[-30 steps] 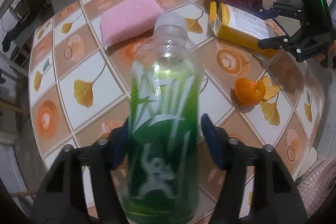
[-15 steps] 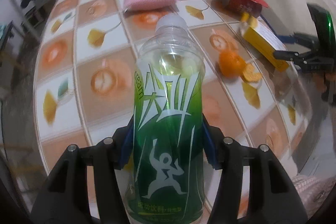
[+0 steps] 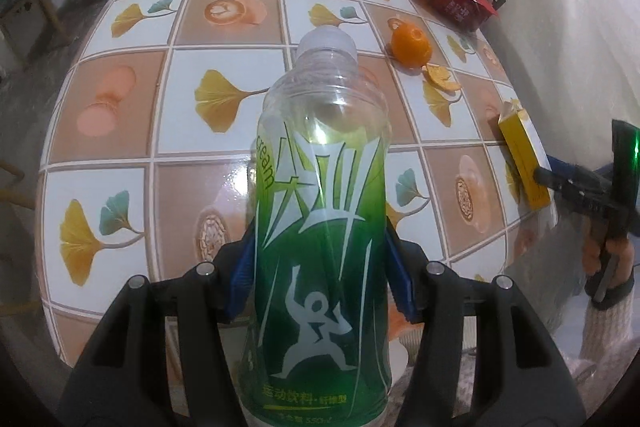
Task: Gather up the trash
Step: 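Carry the green bottle and capsule box over the blue wastebasket with both tools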
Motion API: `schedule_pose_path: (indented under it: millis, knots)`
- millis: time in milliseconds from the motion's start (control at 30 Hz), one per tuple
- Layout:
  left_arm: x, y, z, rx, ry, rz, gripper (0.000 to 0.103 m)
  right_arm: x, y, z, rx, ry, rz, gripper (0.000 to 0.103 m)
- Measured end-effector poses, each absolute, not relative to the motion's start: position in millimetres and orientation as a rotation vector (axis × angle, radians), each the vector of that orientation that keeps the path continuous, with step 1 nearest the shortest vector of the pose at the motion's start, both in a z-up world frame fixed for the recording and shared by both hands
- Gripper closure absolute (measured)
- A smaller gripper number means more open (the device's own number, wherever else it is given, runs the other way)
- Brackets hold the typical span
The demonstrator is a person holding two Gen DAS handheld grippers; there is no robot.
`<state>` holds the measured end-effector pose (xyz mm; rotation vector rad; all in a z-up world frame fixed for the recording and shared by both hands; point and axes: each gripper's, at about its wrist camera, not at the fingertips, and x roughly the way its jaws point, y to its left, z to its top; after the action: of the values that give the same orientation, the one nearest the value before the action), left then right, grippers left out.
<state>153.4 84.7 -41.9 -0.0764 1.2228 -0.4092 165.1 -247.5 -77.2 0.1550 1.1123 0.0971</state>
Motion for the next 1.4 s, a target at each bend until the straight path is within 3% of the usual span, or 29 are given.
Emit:
schedule_pose_path:
  millis: [233,567,733,833,1400]
  knots:
    - [164.9,77.8,-36.4,-0.040,1.198,-0.414,0.043,171.2,-239.6,-87.7,0.133,1.148,0.077,0.023]
    - [167.5,61.6,-45.4,0.043,1.231,-0.422,0.043,174.2,-237.1,-88.4,0.095,1.144,0.047,0.023]
    - [161.1,59.7,-48.4,0.068,1.250,-0.434,0.043,173.9,-235.0,-86.4,0.072,1.129,0.040,0.023]
    - [158.0,59.1,-46.9,0.078,1.241,-0.428,0.045,174.3,-234.1,-85.7,0.068,1.124,0.035,0.030]
    - [143.4,57.5,-30.1,0.058,1.191,-0.439,0.046,158.2,-241.3,-70.5,0.108,1.046,0.023,0.032]
